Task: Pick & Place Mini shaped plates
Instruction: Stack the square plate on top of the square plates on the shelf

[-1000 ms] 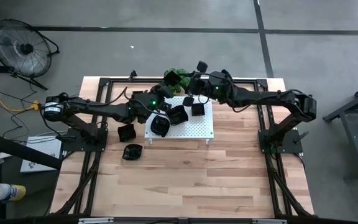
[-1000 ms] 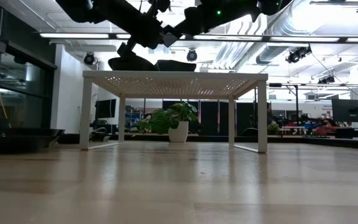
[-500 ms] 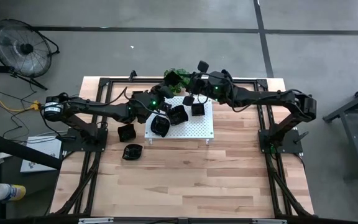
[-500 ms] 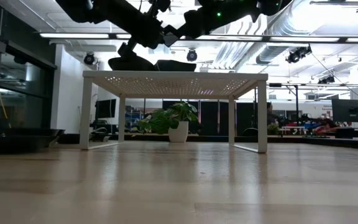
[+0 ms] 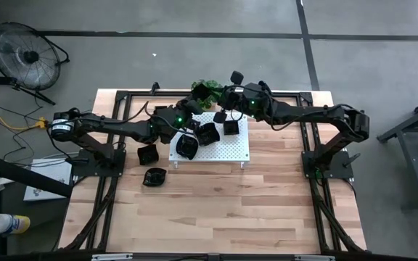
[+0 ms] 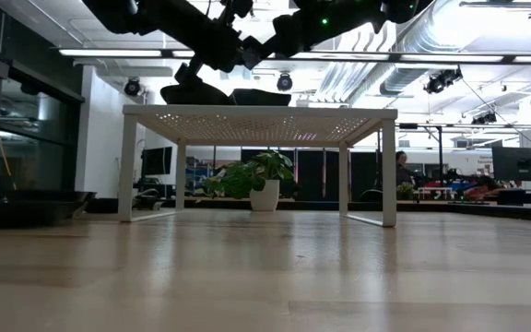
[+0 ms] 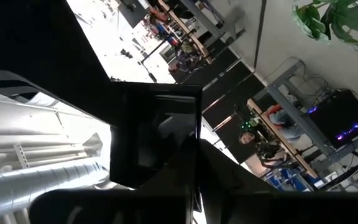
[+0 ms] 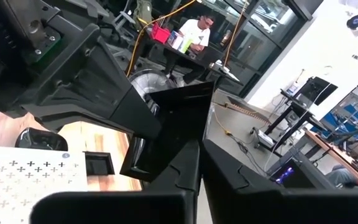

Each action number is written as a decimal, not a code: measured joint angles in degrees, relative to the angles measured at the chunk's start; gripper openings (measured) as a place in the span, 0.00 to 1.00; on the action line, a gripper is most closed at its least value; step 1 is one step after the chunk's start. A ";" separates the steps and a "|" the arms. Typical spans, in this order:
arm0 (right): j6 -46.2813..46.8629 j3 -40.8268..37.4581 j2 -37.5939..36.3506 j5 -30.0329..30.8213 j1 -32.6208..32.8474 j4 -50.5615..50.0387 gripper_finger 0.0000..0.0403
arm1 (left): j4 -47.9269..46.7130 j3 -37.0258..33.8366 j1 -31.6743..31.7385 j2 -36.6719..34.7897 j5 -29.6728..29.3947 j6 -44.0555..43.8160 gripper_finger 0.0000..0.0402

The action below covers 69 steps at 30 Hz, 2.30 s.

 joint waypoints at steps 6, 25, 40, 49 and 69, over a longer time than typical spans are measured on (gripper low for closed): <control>-0.93 0.00 0.00 -0.02 0.00 0.07 0.01 | 0.05 0.00 0.00 0.00 -0.02 -0.04 0.01; -0.24 0.00 0.00 -0.02 0.00 -0.04 0.00 | -0.01 0.00 0.00 0.00 0.22 -0.07 0.01; -0.24 0.00 -0.11 -0.08 0.02 -0.58 0.00 | -0.04 -0.04 0.02 0.00 1.40 -0.66 0.21; 0.14 0.00 -0.11 0.63 -0.69 -0.90 0.00 | 0.09 -0.04 0.00 -0.02 -0.86 -0.46 0.29; 15.57 -0.02 -8.71 -3.41 -6.84 -18.00 0.00 | -3.41 -0.04 0.04 -5.44 -11.71 -11.24 0.30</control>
